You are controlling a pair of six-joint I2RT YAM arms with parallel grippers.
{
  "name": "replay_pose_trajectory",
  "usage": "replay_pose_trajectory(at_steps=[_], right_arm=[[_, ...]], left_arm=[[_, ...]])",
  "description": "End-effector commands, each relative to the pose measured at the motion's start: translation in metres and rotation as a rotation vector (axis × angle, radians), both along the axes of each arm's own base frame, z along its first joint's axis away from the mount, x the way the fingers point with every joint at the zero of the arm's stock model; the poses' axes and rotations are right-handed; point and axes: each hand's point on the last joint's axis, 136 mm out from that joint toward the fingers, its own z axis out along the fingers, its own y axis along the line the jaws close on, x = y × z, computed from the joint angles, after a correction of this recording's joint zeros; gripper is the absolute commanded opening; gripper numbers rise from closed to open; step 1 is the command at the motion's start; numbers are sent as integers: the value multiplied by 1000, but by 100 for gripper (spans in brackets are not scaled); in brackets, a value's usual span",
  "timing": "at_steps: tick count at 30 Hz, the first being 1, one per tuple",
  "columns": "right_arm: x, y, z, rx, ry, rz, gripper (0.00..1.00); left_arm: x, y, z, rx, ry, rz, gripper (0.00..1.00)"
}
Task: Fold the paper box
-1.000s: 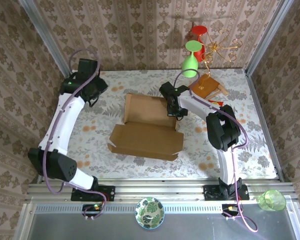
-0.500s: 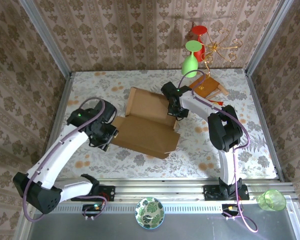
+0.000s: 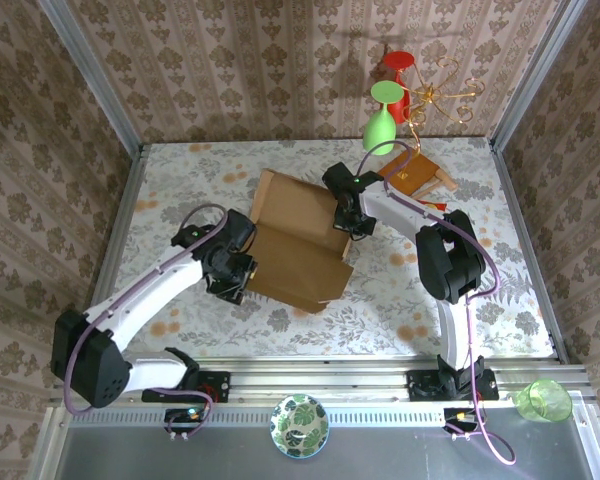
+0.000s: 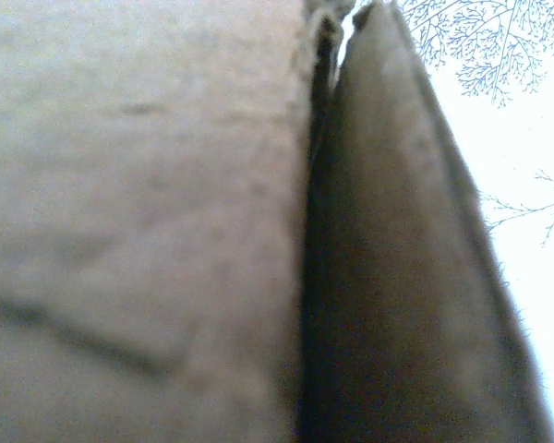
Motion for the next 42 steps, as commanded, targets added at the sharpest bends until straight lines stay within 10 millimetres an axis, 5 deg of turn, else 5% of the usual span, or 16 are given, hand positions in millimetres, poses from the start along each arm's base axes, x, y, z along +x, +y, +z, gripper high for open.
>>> replay_pose_trajectory(at_steps=[1,5,10,12,17,24,32,38,42], right_arm=[[-3,-2,-6,16,15,-34,0],[-4,-2,-7,19,17,-39,0],[-6,-1,-8,30,23,-47,0],[-7,0,-6,42,22,-54,3],[-10,15,10,131,26,-38,48],[-32,36,57,262,8,6,78],[-39,61,117,433,-103,84,74],[-16,75,160,441,-311,350,69],[5,84,196,457,-505,549,65]], left_arm=[[9,-4,1,3,-23,13,52],[9,-2,-3,24,-9,4,39],[12,12,8,120,17,-23,0],[15,17,15,164,31,-54,0],[25,34,30,261,31,-116,0],[51,60,59,412,-3,-291,0],[91,79,90,612,-64,-639,0],[149,83,118,808,-230,-946,0],[183,68,134,908,-345,-1175,0]])
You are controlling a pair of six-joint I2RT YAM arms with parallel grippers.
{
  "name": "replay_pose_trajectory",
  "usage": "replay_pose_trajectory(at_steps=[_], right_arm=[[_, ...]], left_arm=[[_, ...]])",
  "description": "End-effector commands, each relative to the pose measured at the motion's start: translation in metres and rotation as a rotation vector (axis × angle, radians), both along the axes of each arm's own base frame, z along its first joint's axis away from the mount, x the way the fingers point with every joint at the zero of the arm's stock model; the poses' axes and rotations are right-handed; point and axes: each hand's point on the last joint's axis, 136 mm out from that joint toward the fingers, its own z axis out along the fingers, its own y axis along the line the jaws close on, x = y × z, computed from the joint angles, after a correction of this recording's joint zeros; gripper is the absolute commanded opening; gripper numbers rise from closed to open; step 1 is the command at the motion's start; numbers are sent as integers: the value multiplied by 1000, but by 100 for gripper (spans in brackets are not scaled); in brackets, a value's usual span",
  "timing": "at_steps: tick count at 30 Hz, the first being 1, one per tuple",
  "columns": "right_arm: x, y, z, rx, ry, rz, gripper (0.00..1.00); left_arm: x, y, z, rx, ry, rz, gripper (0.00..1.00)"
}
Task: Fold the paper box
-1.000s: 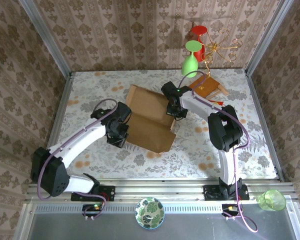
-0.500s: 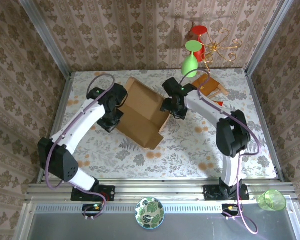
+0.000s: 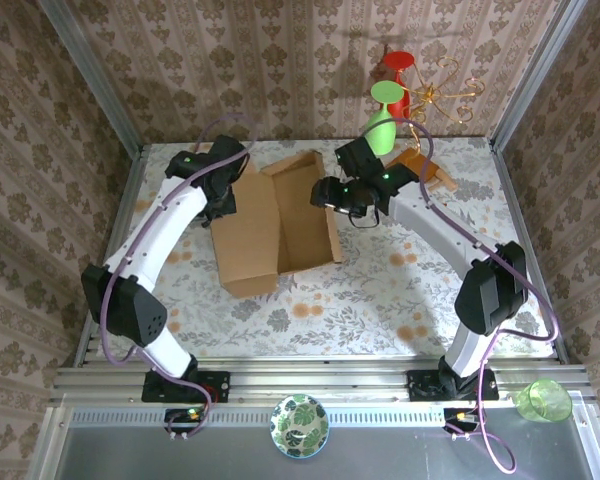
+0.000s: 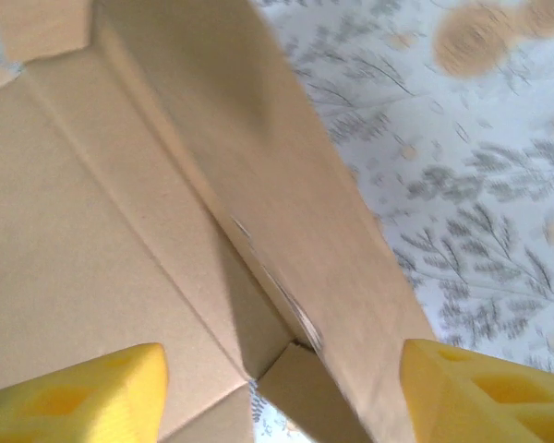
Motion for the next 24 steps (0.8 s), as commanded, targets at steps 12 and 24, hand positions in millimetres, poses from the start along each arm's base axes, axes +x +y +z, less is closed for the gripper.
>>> replay_pose_trajectory(at_steps=[12,24], right_arm=[[52,8,95,-96,-895,482,68],[78,-39,86,233,-326,-129,52]], left_arm=[[76,-72,40,382,-99,-868,0],[103,-92,72,691,-212,-1051,0]])
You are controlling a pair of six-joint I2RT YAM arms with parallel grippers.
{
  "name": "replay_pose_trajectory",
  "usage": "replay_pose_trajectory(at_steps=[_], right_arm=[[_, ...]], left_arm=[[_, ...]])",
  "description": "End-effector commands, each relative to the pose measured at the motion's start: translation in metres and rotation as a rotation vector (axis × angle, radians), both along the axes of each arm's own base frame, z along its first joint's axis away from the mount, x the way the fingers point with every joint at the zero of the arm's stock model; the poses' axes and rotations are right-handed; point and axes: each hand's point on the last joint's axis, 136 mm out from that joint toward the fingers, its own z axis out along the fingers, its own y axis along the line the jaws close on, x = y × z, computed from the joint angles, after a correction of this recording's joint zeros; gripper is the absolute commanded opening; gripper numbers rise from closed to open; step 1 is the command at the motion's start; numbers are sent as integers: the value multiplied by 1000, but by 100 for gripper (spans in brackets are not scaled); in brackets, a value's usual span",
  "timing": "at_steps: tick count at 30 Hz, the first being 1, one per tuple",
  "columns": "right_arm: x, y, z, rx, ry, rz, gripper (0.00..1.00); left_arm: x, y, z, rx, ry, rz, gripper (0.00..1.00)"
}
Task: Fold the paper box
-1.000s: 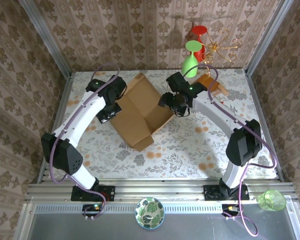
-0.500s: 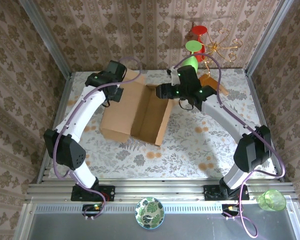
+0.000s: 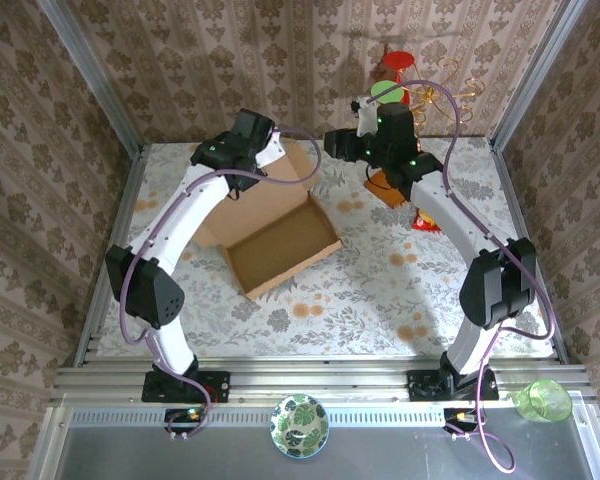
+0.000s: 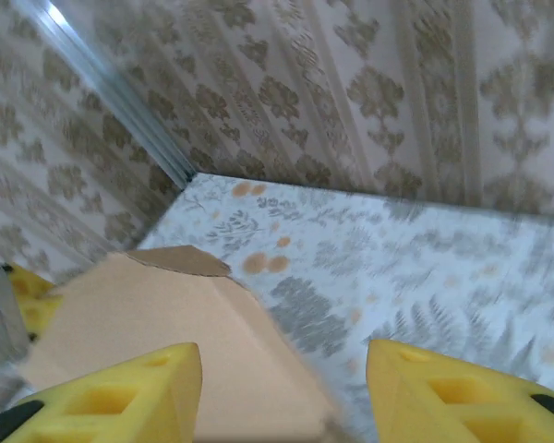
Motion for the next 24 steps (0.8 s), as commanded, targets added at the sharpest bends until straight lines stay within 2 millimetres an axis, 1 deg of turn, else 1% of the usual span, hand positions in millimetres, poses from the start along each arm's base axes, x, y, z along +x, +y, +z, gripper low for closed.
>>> replay_pose_trajectory(at_steps=[1,4,6,8,10,12,13,14,16,17,18,20,22,23,24], right_arm=[[-20,-20,-33,219,397,-255,54],[-46,-25,-66,287,710,-379,52],[-60,-21,-76,366,850,-430,54],[-66,-17,-80,467,916,-484,56],[-66,-16,-81,611,940,-554,57],[-59,-14,-79,742,945,-588,57],[-56,-11,-77,776,947,-589,57],[-53,-9,-76,775,945,-586,56],[-48,-13,-72,666,901,-570,55],[-44,-14,-67,605,854,-543,52],[-38,-14,-61,542,780,-499,50],[-31,-18,-52,376,599,-401,49],[-32,-16,-52,232,383,-252,51],[-37,-18,-62,158,302,-202,51],[-43,-20,-66,88,202,-151,51]], left_arm=[[9,-12,25,92,-121,-112,0],[7,-24,25,129,-171,-172,0],[4,-30,21,147,-190,-197,0],[2,-32,14,165,-186,-200,0],[-4,-34,5,172,-172,-206,0],[-9,-38,-1,176,-171,-219,0],[-13,-40,-2,173,-173,-228,0],[-15,-41,-2,169,-175,-234,0],[-20,-43,-4,156,-166,-252,0],[-22,-44,-2,150,-164,-258,0],[-23,-45,-2,144,-154,-263,0],[-26,-46,1,121,-132,-278,0],[-31,-48,1,85,-88,-303,0],[-32,-47,1,75,-70,-307,0],[-34,-47,0,69,-49,-315,0]])
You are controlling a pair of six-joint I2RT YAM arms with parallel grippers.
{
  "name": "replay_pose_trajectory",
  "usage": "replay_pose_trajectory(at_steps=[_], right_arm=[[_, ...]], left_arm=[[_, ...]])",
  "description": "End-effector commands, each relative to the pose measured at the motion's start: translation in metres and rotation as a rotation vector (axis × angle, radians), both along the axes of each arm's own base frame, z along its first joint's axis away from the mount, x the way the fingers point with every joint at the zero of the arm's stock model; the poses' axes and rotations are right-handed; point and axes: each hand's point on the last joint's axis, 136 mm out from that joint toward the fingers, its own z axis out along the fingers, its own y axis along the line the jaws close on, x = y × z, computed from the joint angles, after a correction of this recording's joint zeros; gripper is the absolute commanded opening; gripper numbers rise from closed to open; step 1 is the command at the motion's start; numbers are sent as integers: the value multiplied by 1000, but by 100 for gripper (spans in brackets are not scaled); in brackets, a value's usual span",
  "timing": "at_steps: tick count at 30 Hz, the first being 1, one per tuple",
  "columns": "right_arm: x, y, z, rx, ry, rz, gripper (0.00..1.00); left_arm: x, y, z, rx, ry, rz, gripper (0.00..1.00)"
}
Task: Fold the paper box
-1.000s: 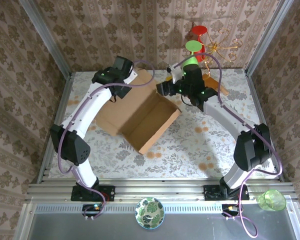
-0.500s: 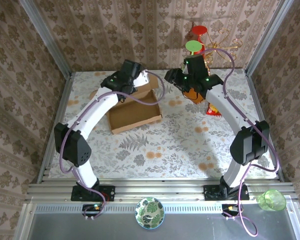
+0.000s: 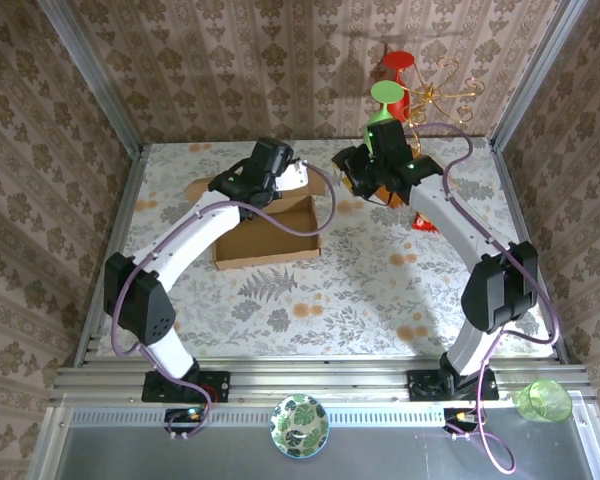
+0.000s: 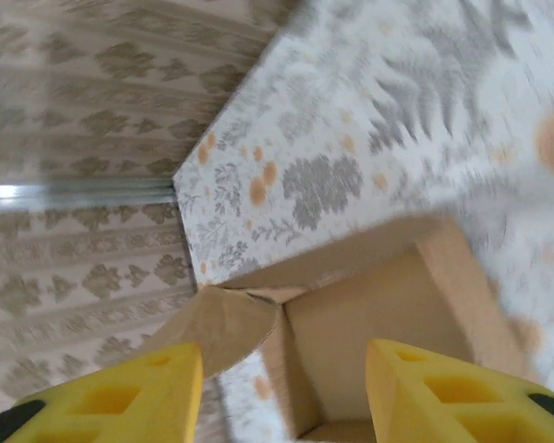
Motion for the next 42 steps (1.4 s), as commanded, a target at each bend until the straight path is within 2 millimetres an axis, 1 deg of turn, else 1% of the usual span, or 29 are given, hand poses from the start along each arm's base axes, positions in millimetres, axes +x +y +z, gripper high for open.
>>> replay_pose_trajectory(at_steps=[1,2,3,4,6,8,9,11,14,17,19,22,24,31,33,35,36,37,38,39,40,41,42], right_arm=[[-12,-5,-6,-353,-421,245,51],[-20,-4,-11,-406,-513,298,51],[-28,-2,-10,-468,-634,353,53],[-35,-1,-17,-515,-707,396,56],[-40,2,-26,-588,-764,484,59],[-36,7,-36,-640,-736,565,62],[-35,10,-38,-650,-737,594,62],[-28,13,-37,-684,-768,610,62],[-14,12,-36,-752,-770,602,62],[-9,21,-30,-732,-793,637,61],[-9,30,-31,-714,-790,678,58],[-9,40,-32,-691,-789,702,52],[-9,44,-37,-679,-777,717,48],[0,52,-45,-677,-747,730,34],[2,53,-45,-673,-746,730,26],[5,54,-47,-679,-744,731,15],[6,53,-46,-688,-747,730,6],[6,52,-47,-697,-747,729,0],[7,50,-47,-703,-745,725,0],[9,47,-47,-706,-744,717,0],[9,45,-47,-707,-744,712,0],[10,42,-47,-707,-742,706,0],[11,38,-47,-707,-738,703,0]], left_arm=[[-11,0,17,-70,53,-28,0],[-12,-1,14,-70,69,-36,0],[-13,-1,14,-73,78,-41,0],[-15,-2,13,-79,88,-53,0],[-18,-5,11,-88,104,-70,0],[-21,-7,11,-96,119,-85,0],[-21,-9,11,-100,121,-93,0],[-21,-11,11,-102,125,-100,0],[-22,-13,10,-111,135,-105,0],[-22,-14,9,-115,141,-105,0],[-22,-15,9,-117,141,-104,0],[-20,-16,8,-123,143,-97,0],[-18,-17,8,-128,141,-94,0],[-18,-21,10,-182,155,-87,0],[-19,-23,12,-213,162,-82,0],[-19,-25,16,-256,168,-71,0],[-19,-25,21,-300,168,-57,11],[-17,-22,28,-358,171,-34,36],[-15,-18,36,-411,164,-10,51],[-13,-11,44,-481,168,22,62],[-11,-2,53,-554,169,57,69],[-8,10,56,-605,165,97,74],[-4,25,59,-655,151,150,78]])
